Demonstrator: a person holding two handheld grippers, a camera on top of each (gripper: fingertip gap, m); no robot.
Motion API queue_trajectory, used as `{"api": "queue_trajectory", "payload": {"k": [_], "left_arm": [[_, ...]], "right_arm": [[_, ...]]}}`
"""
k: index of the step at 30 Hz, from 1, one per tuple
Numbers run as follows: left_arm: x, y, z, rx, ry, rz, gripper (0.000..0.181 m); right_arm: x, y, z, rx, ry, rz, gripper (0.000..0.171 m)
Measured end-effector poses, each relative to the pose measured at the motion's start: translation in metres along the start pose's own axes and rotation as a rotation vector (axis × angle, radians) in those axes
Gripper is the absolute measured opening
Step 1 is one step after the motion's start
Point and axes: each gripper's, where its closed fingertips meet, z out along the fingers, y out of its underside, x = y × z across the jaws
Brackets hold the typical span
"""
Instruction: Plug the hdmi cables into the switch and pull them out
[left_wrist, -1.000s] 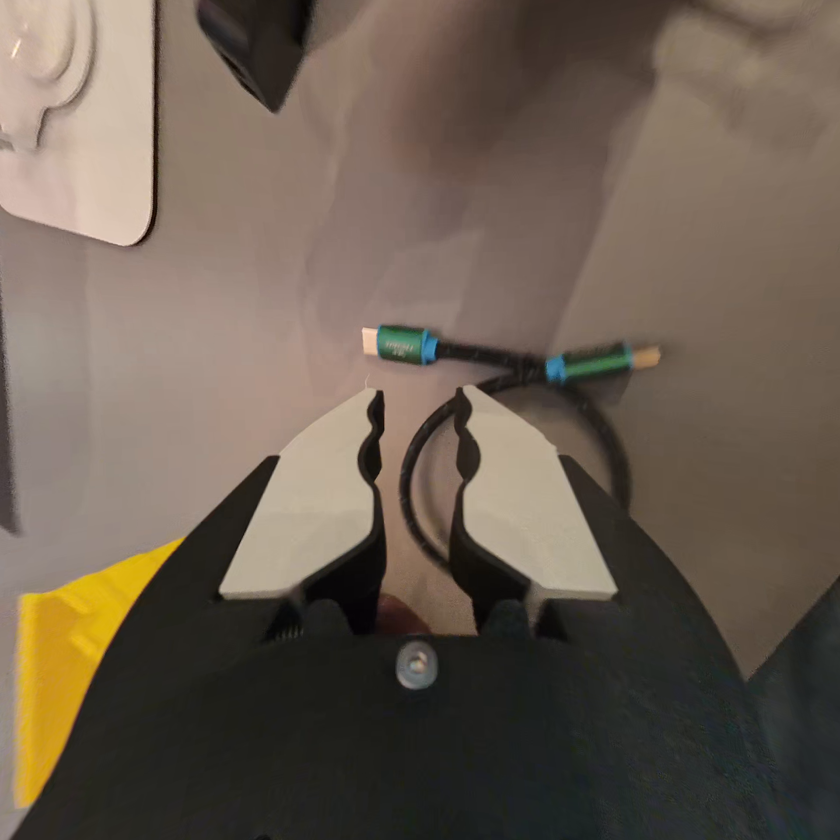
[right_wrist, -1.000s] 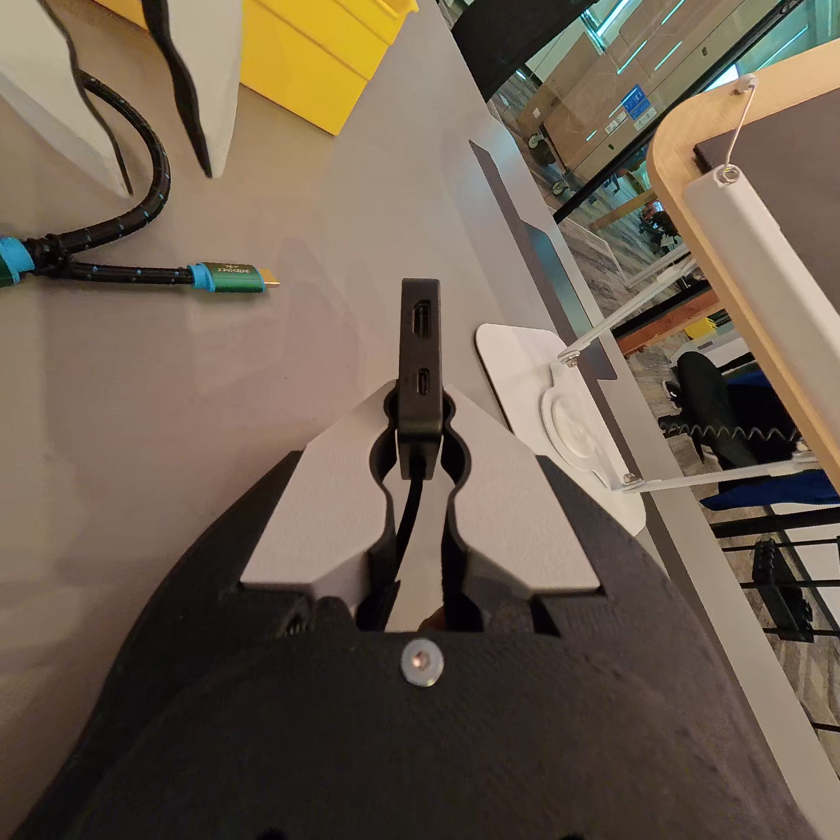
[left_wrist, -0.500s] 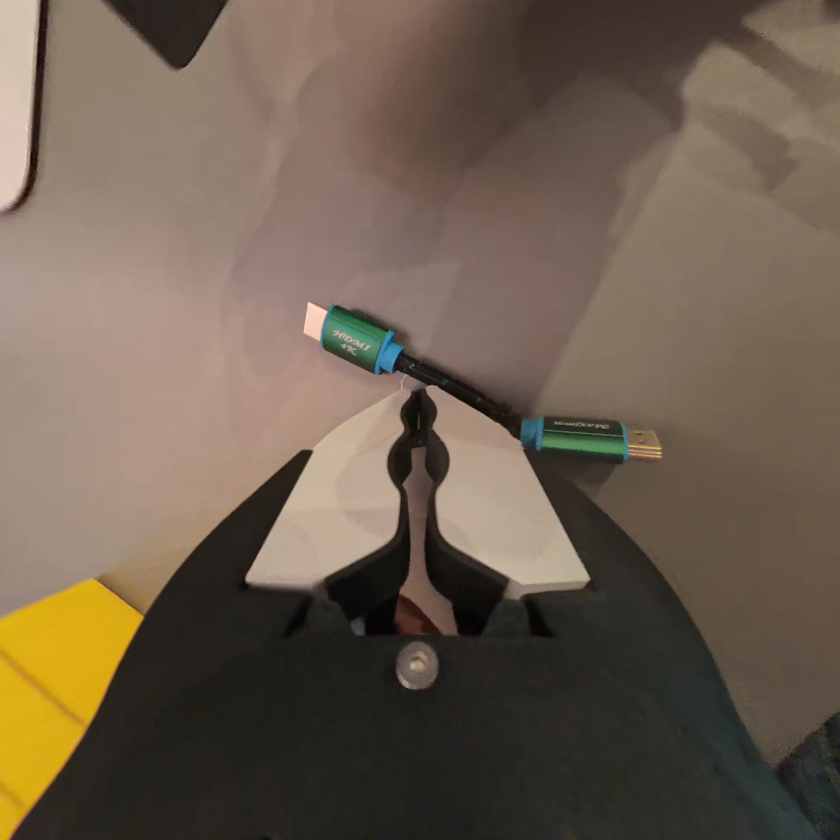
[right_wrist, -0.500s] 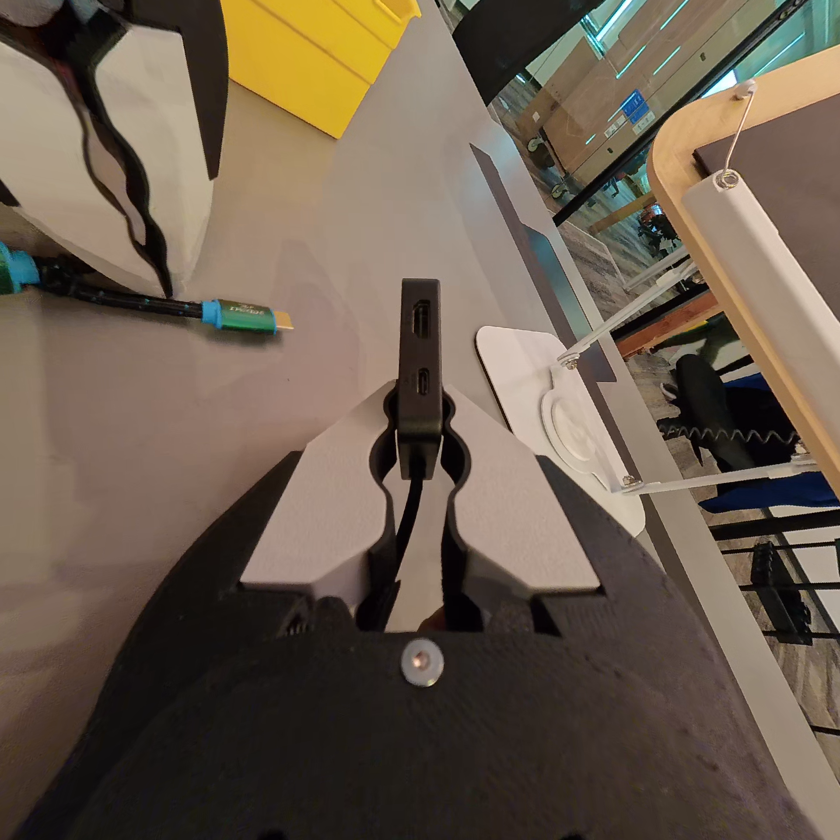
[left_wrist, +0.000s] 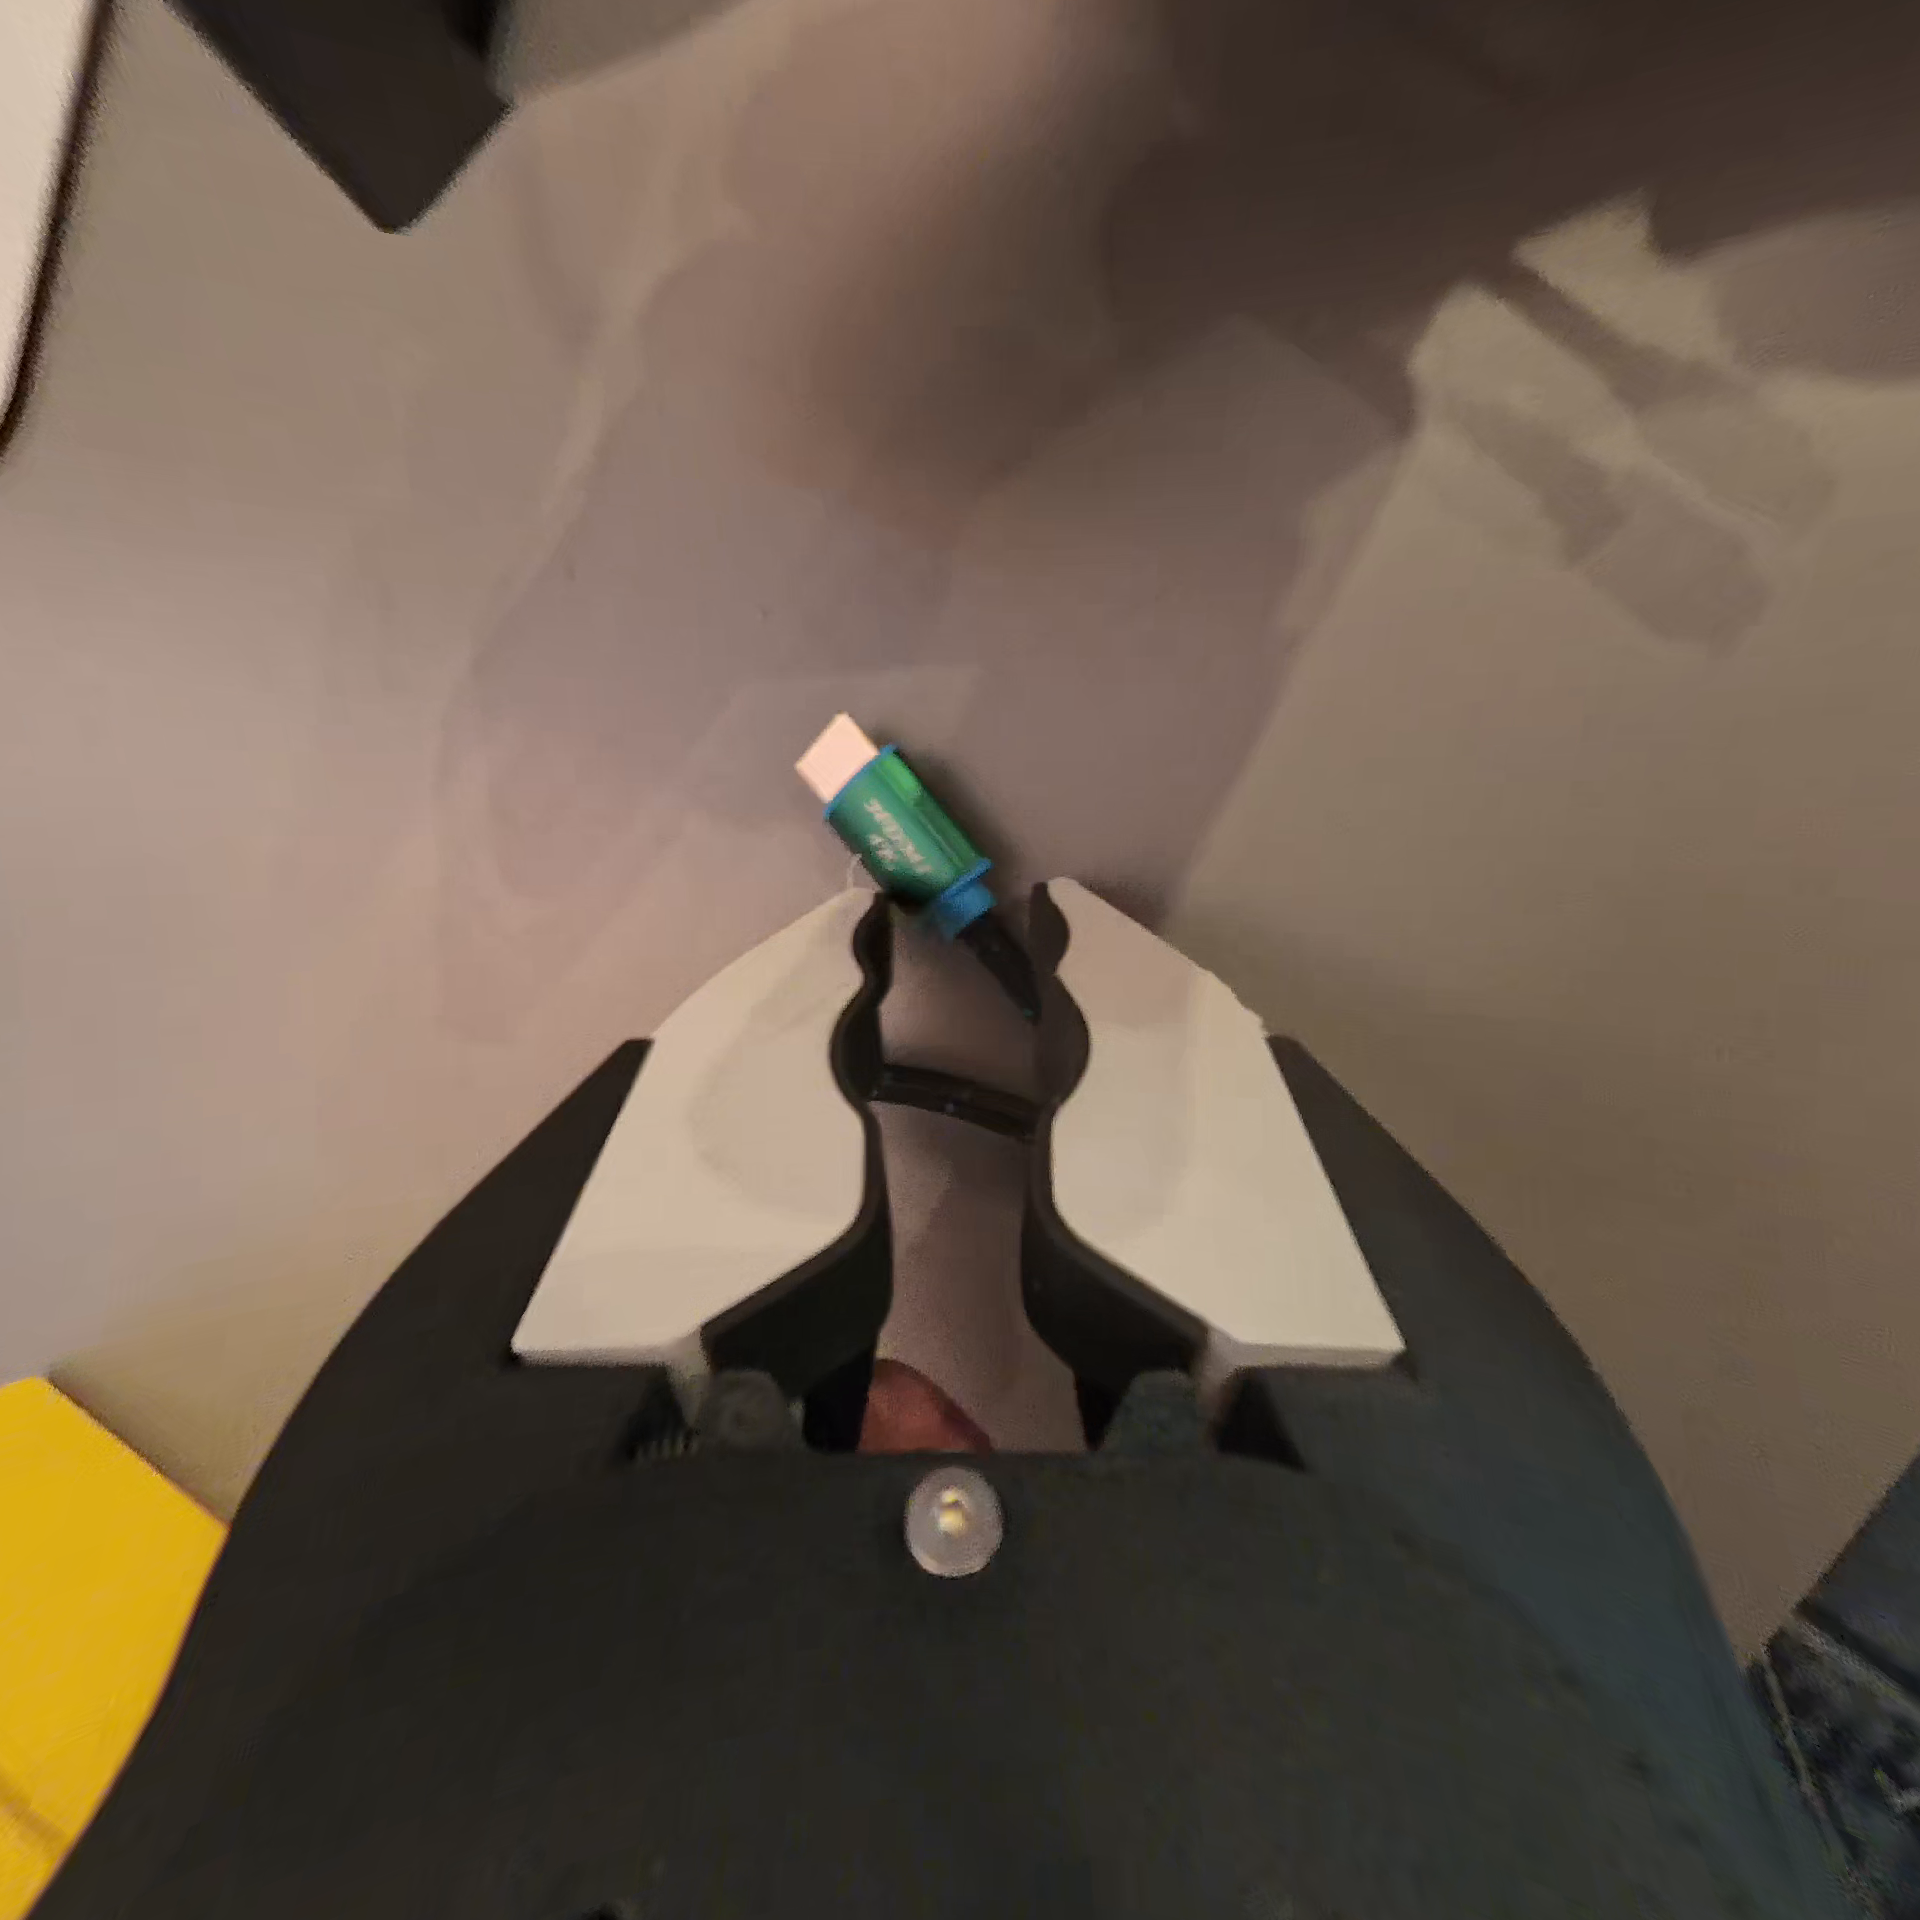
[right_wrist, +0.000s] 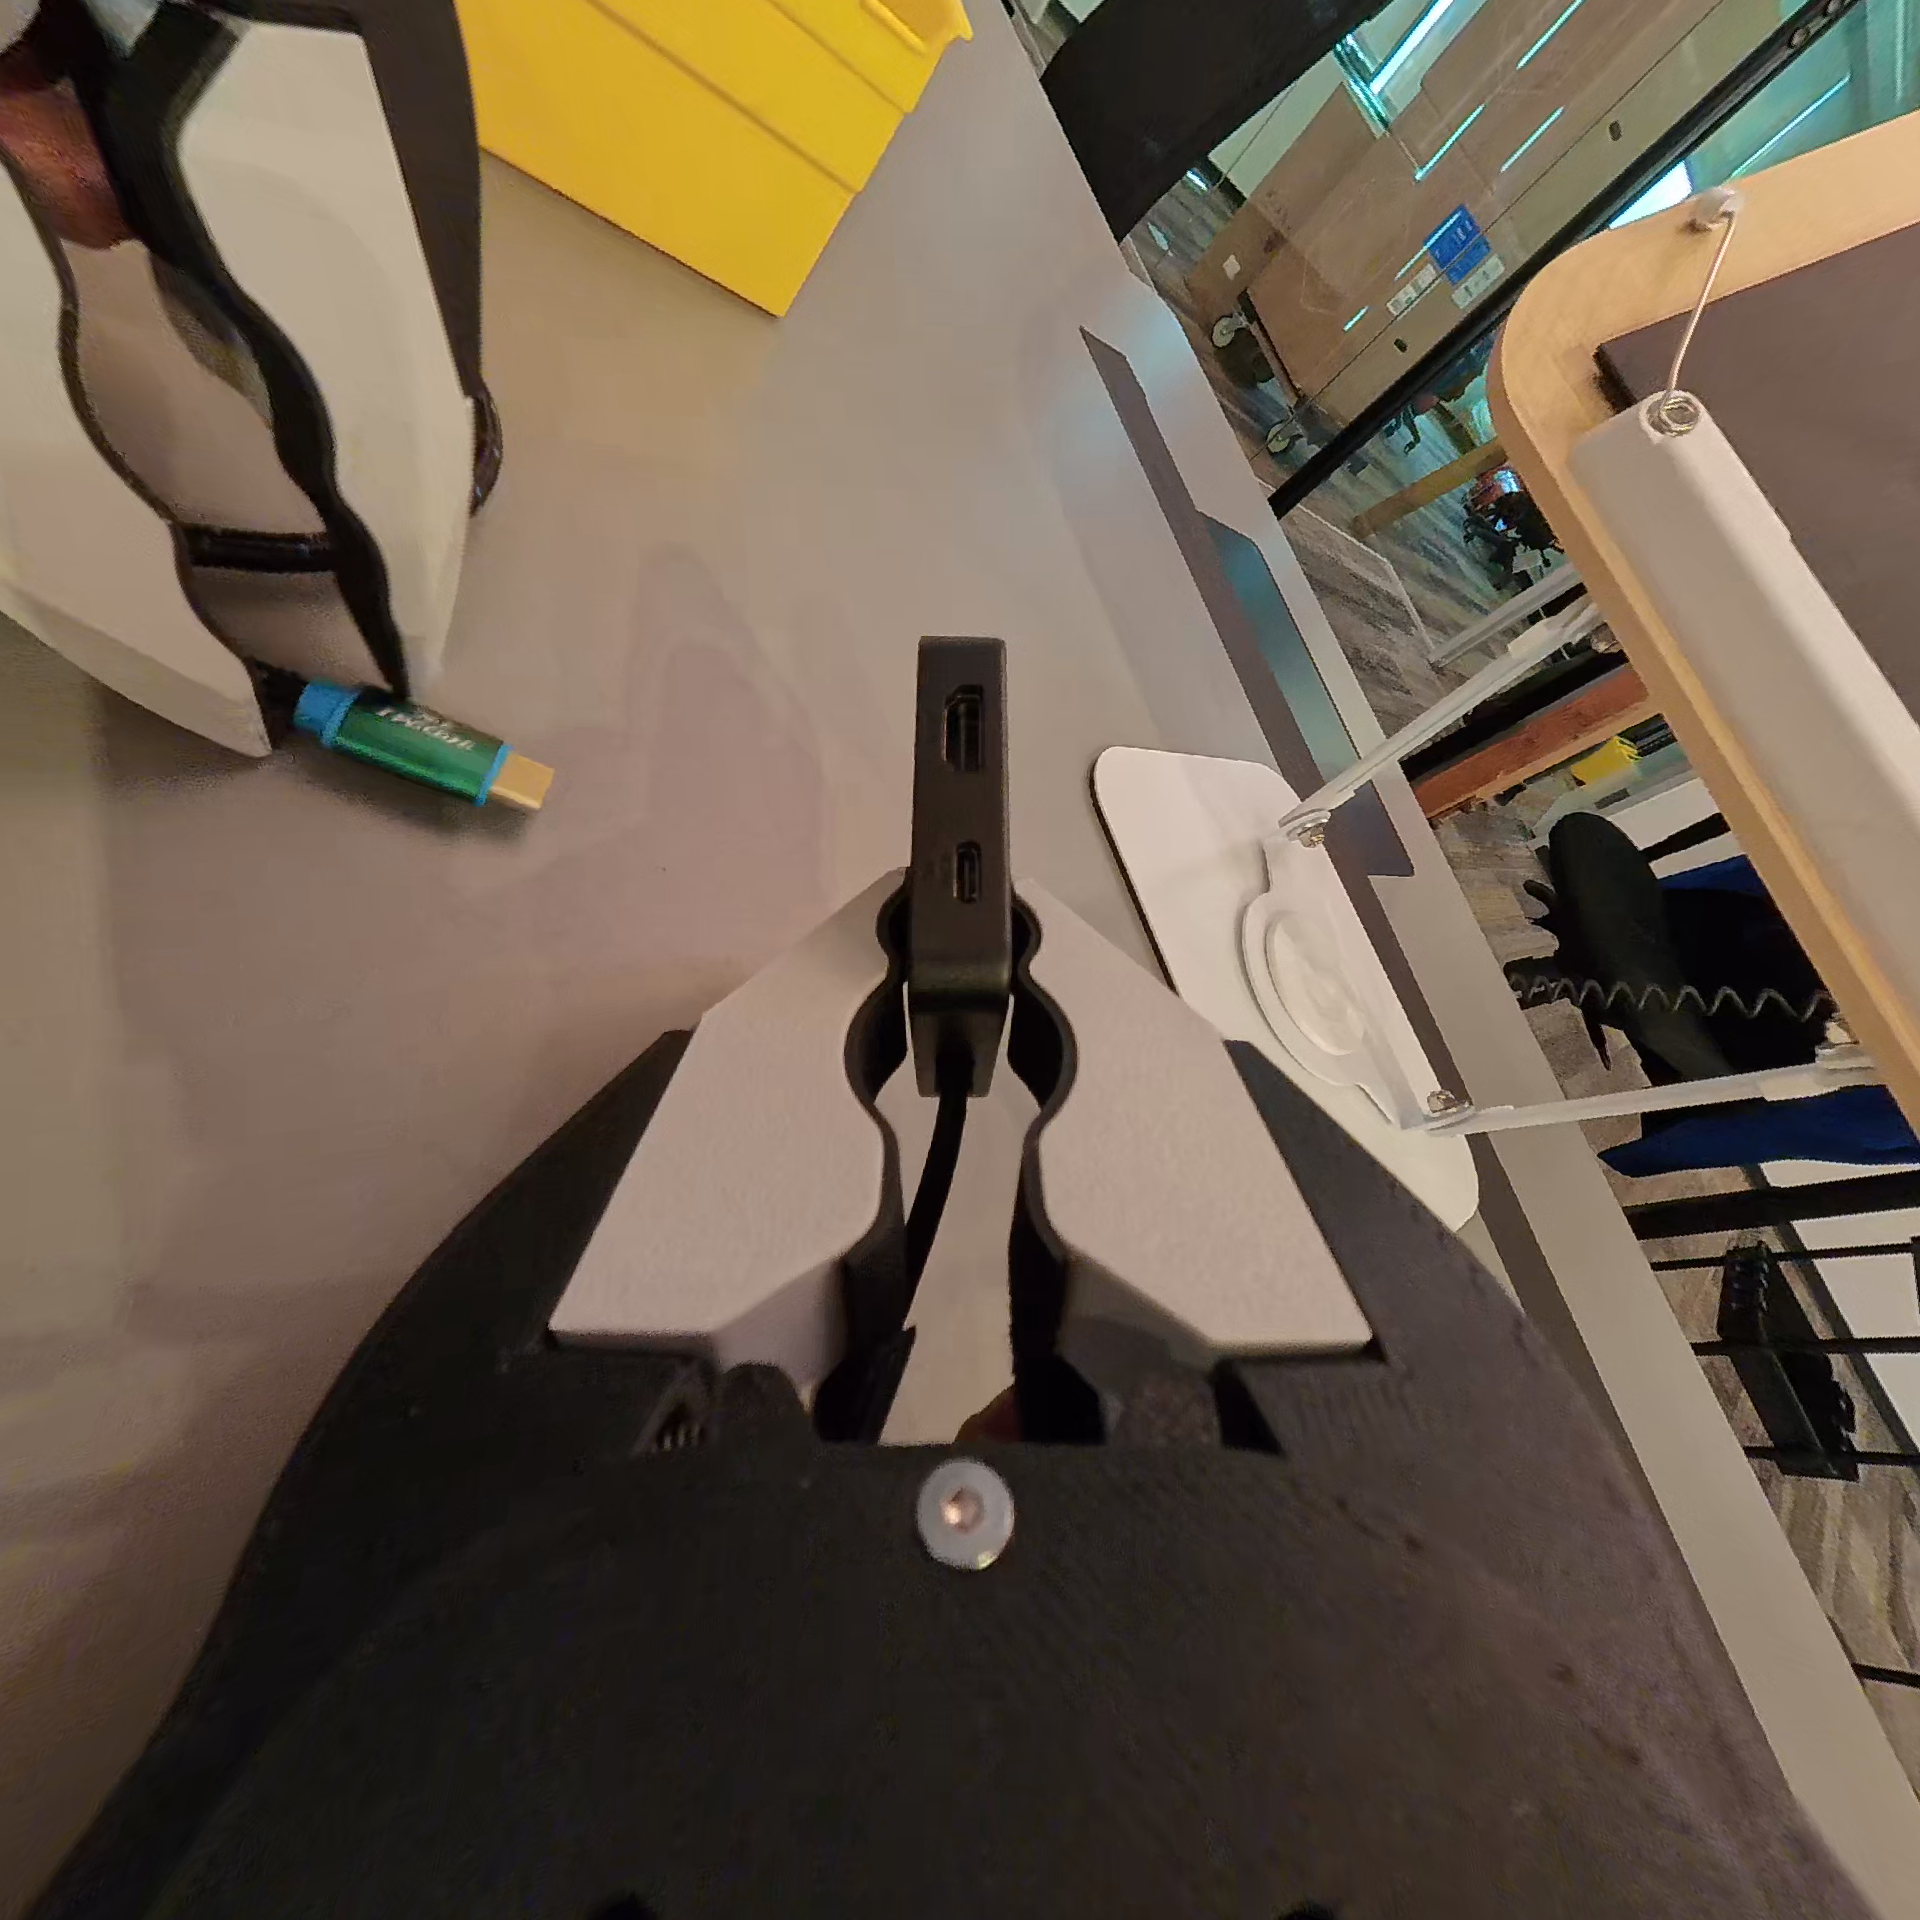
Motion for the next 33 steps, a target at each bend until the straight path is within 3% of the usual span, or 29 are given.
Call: {"api": "queue_trajectory", "payload": {"k": [12, 18, 26, 33], "left_arm": [[-0.006, 0.009, -0.006, -0.006, -0.057, 0.104, 0.014], [-0.018, 0.005, -0.018, 0.037, -0.061, 0.093, 0.014], [-0.025, -0.006, -0.032, 0.047, -0.019, 0.116, 0.011], [-0.013, -0.018, -0.036, 0.060, 0.019, 0.213, 0.009]], "right_arm": [[-0.029, 0.013, 0.009, -0.083, -0.123, -0.045, 0.011], [-0.047, 0.014, 0.011, -0.087, -0.214, -0.042, 0.023], [-0.062, -0.007, 0.001, 0.011, -0.308, -0.027, 0.038], [-0.067, -0.031, -0.002, 0.115, -0.331, 0.009, 0.037]]}}
